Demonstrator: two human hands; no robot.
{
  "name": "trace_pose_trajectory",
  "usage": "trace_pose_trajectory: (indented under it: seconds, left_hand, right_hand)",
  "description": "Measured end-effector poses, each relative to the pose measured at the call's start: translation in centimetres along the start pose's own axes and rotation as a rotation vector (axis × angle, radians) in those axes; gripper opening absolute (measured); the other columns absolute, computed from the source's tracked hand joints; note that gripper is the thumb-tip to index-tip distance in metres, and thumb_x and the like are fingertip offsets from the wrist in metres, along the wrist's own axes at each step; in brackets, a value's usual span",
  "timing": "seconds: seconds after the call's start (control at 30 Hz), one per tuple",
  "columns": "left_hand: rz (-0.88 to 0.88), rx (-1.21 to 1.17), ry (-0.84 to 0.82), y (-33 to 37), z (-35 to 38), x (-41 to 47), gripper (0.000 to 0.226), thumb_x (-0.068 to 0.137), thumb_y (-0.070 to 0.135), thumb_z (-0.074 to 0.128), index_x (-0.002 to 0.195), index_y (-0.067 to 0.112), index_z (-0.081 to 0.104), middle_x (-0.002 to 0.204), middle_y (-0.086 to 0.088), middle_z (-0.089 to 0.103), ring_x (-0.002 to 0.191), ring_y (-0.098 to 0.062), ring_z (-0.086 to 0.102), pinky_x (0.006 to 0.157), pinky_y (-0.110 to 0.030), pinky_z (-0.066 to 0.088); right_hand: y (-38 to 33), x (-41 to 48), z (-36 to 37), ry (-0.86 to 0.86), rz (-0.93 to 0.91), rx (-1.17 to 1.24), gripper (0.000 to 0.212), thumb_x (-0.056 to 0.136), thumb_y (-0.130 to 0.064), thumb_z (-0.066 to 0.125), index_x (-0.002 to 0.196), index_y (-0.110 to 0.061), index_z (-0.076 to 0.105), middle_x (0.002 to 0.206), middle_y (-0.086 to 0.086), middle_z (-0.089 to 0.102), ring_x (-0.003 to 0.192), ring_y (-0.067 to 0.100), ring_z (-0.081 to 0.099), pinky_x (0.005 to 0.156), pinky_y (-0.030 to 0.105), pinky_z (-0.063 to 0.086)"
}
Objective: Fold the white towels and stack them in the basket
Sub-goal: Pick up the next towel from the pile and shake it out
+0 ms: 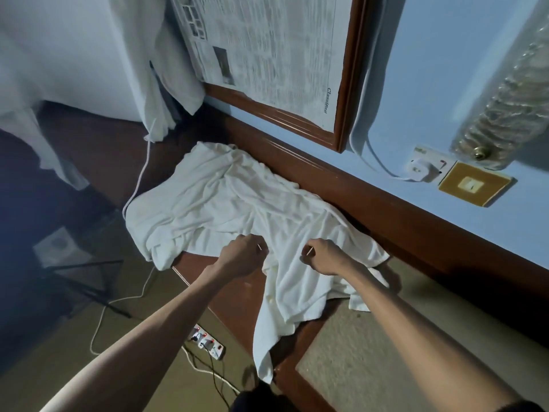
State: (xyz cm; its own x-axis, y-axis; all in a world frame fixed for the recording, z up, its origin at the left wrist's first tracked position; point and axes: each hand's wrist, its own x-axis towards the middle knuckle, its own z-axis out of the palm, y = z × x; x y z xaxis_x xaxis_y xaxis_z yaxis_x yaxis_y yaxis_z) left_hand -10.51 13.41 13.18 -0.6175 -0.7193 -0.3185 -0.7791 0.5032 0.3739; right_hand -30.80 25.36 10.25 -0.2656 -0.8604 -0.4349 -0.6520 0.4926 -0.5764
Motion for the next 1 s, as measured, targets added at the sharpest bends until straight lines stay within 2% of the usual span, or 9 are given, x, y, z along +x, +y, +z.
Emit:
trace_pose_trajectory:
  seconds: [0.1, 0.3, 0.43, 0.57, 0.7, 0.77, 0.83, 0.93, 1.0]
  left_hand:
    - [-0.011, 0.041, -0.044, -2.0, 0.1, 3.7, 0.014, 0.096, 0.032, 0.057, 0.098, 0.028, 0.070, 0.106, -0.001, 0.070, 0.103, -0.027, 0.062, 0.084, -0.040, 0.052]
    - [0.023, 0.087, -0.050, -6.8, 0.4, 12.9, 0.016, 0.098, 0.032, 0.055, 0.102, 0.026, 0.069, 0.107, -0.001, 0.070, 0.102, -0.031, 0.064, 0.079, -0.037, 0.049]
    - [0.085, 0.107, -0.089, -9.8, 0.9, 19.2, 0.029, 0.103, 0.032, 0.055, 0.131, 0.024, 0.059, 0.128, -0.001, 0.061, 0.116, -0.027, 0.060, 0.090, -0.042, 0.051]
    - [0.181, 0.160, -0.096, -11.9, 1.7, 24.9, 0.056, 0.102, 0.035, 0.059, 0.153, 0.024, 0.037, 0.148, -0.007, 0.039, 0.128, -0.033, 0.050, 0.090, -0.048, 0.051]
    - [0.311, 0.261, -0.142, -12.9, 2.2, 29.9, 0.071, 0.098, 0.045, 0.062, 0.159, 0.031, 0.028, 0.159, -0.004, 0.025, 0.133, -0.033, 0.039, 0.099, -0.051, 0.046]
    - [0.357, 0.349, -0.150, -13.1, 2.5, 31.6, 0.061, 0.098, 0.049, 0.061, 0.154, 0.032, 0.043, 0.155, -0.001, 0.036, 0.132, -0.030, 0.039, 0.102, -0.047, 0.042]
    - [0.398, 0.365, -0.075, -13.0, 2.4, 32.7, 0.043, 0.098, 0.048, 0.061, 0.137, 0.029, 0.064, 0.139, 0.001, 0.055, 0.126, -0.027, 0.044, 0.098, -0.042, 0.039]
    - [0.426, 0.296, -0.012, -12.4, 1.8, 33.6, 0.034, 0.098, 0.049, 0.060, 0.117, 0.025, 0.075, 0.115, 0.001, 0.070, 0.119, -0.026, 0.053, 0.094, -0.041, 0.038]
    - [0.416, 0.122, -0.076, -12.0, 0.7, 33.6, 0.032, 0.099, 0.051, 0.058, 0.104, 0.024, 0.075, 0.099, 0.001, 0.073, 0.103, -0.027, 0.062, 0.088, -0.040, 0.045]
  right_hand:
    - [0.0, 2.7, 0.9, 0.013, 0.049, 0.046, 0.020, 0.096, -0.036, 0.064, 0.100, -0.017, 0.065, 0.098, 0.001, 0.068, 0.094, 0.021, 0.068, 0.077, 0.028, 0.050]
    - [-0.4, 9.6, 2.6, 0.084, 0.138, 0.152, 0.029, 0.094, -0.035, 0.069, 0.102, -0.007, 0.071, 0.101, 0.004, 0.073, 0.094, 0.022, 0.069, 0.081, 0.030, 0.055]
    - [-1.4, 14.9, 5.4, 0.142, 0.192, 0.156, 0.029, 0.093, -0.036, 0.070, 0.103, -0.009, 0.070, 0.104, 0.006, 0.073, 0.098, 0.024, 0.068, 0.080, 0.029, 0.050]
    - [-1.7, 19.2, 8.7, 0.216, 0.144, 0.069, 0.057, 0.089, -0.051, 0.062, 0.124, -0.006, 0.057, 0.122, 0.011, 0.059, 0.113, 0.030, 0.057, 0.092, 0.038, 0.045]
    - [-1.6, 22.6, 9.3, 0.473, 0.194, -0.100, 0.059, 0.088, -0.054, 0.068, 0.121, -0.007, 0.057, 0.113, 0.013, 0.056, 0.102, 0.033, 0.056, 0.082, 0.043, 0.050]
    - [-0.7, 23.8, 8.6, 0.600, 0.249, -0.168, 0.064, 0.091, -0.062, 0.054, 0.123, -0.006, 0.059, 0.109, 0.015, 0.057, 0.096, 0.034, 0.058, 0.075, 0.044, 0.052]
    - [0.9, 24.4, 7.5, 0.621, 0.290, -0.225, 0.065, 0.091, -0.065, 0.048, 0.125, -0.011, 0.063, 0.112, 0.016, 0.058, 0.098, 0.036, 0.058, 0.074, 0.044, 0.053]
    - [2.6, 24.5, 6.3, 0.462, 0.284, -0.206, 0.035, 0.091, -0.047, 0.067, 0.106, -0.016, 0.073, 0.117, 0.009, 0.060, 0.111, 0.034, 0.055, 0.088, 0.043, 0.045]
    - [2.8, 24.0, 6.0, 0.510, 0.192, -0.201, 0.020, 0.091, -0.036, 0.070, 0.092, -0.015, 0.071, 0.097, 0.004, 0.066, 0.094, 0.032, 0.064, 0.081, 0.043, 0.045]
